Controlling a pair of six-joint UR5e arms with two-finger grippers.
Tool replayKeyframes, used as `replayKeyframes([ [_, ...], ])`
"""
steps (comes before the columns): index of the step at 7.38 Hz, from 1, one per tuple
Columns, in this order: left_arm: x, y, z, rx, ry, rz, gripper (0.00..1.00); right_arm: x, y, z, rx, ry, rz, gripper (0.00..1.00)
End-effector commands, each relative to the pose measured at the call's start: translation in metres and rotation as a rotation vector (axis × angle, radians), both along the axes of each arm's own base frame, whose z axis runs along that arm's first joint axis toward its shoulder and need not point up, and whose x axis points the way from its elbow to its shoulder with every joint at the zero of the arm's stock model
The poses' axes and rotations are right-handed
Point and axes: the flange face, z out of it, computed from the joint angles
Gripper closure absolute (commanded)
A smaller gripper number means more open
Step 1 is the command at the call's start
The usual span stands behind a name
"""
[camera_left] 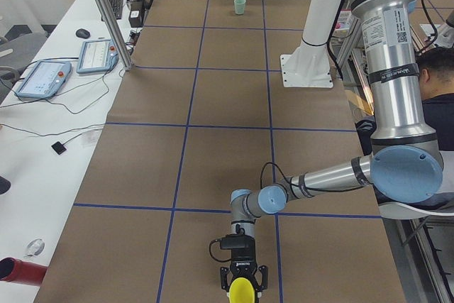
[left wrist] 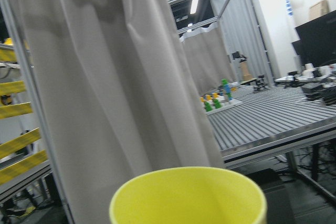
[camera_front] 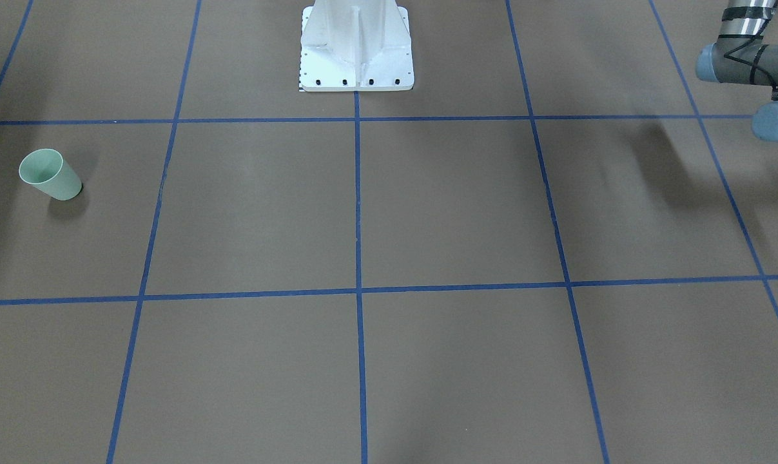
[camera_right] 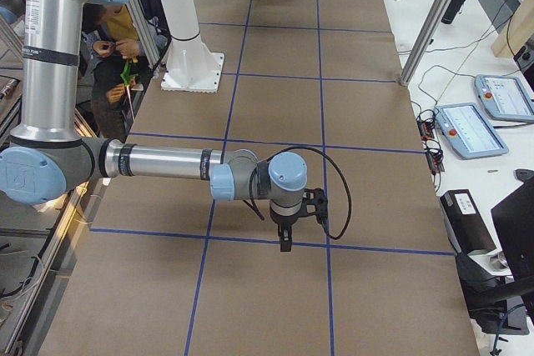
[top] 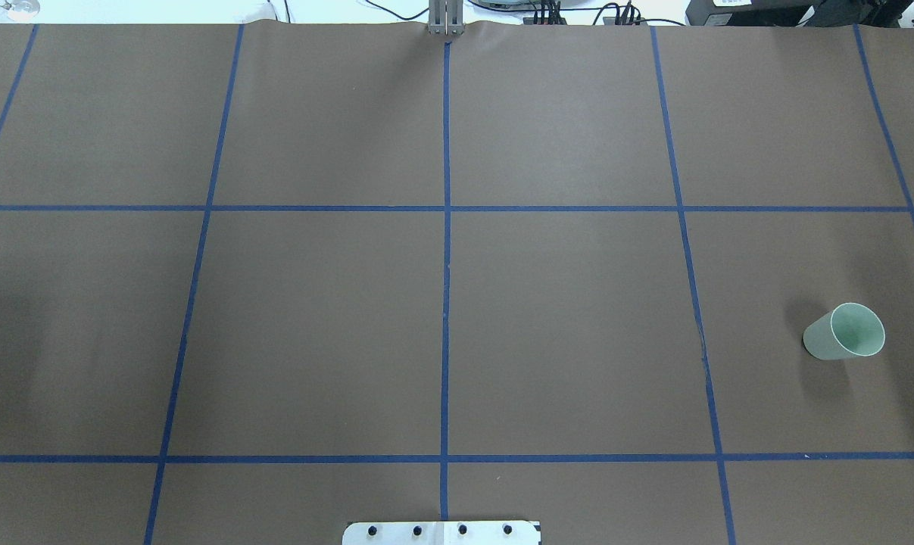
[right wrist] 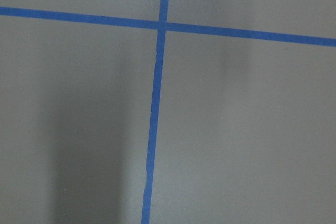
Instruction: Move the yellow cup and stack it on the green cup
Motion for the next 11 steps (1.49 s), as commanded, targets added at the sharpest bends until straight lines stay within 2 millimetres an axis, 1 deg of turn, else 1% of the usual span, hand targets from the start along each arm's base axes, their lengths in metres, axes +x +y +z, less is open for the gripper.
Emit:
replayKeyframes([
  [1,0.0,-0.021,-0.017,0.132,0.027,0.141,0.72,0.0,0.0,0.0,0.024,-0.002,0.0,0.0],
  [2,0.0,-0.028,-0.024,0.18,0.044,0.193,0.72,0.0,0.0,0.0,0.025,-0.002,-0.001,0.0],
  [3,-0.007,-0.028,-0.028,0.208,0.069,0.245,0.72,0.0,0.002,0.001,0.022,-0.002,-0.001,0.0],
  [4,-0.01,-0.025,-0.039,0.283,0.122,0.348,0.72,0.0,0.002,0.0,0.025,-0.002,-0.001,0.0],
  [6,-0.014,-0.02,-0.046,0.41,0.159,0.581,0.72,0.0,0.002,0.0,0.025,-0.002,-0.001,0.0],
  [7,-0.012,-0.023,-0.06,0.477,0.159,0.666,0.73,0.001,0.003,0.001,0.022,-0.002,0.0,0.0],
  [8,-0.009,-0.022,-0.072,0.529,0.18,0.751,0.78,0.001,0.002,0.001,0.024,-0.002,0.0,0.0],
  [9,-0.005,-0.021,-0.089,0.603,0.2,0.859,0.8,0.0,0.002,0.001,0.022,-0.002,-0.001,0.0],
  [10,-0.006,-0.016,-0.107,0.719,0.233,0.941,0.84,0.001,0.003,0.002,0.019,-0.002,0.0,0.0],
  [11,-0.011,-0.012,-0.123,0.808,0.244,1.039,0.84,0.001,0.003,0.002,0.019,-0.002,0.0,0.0],
])
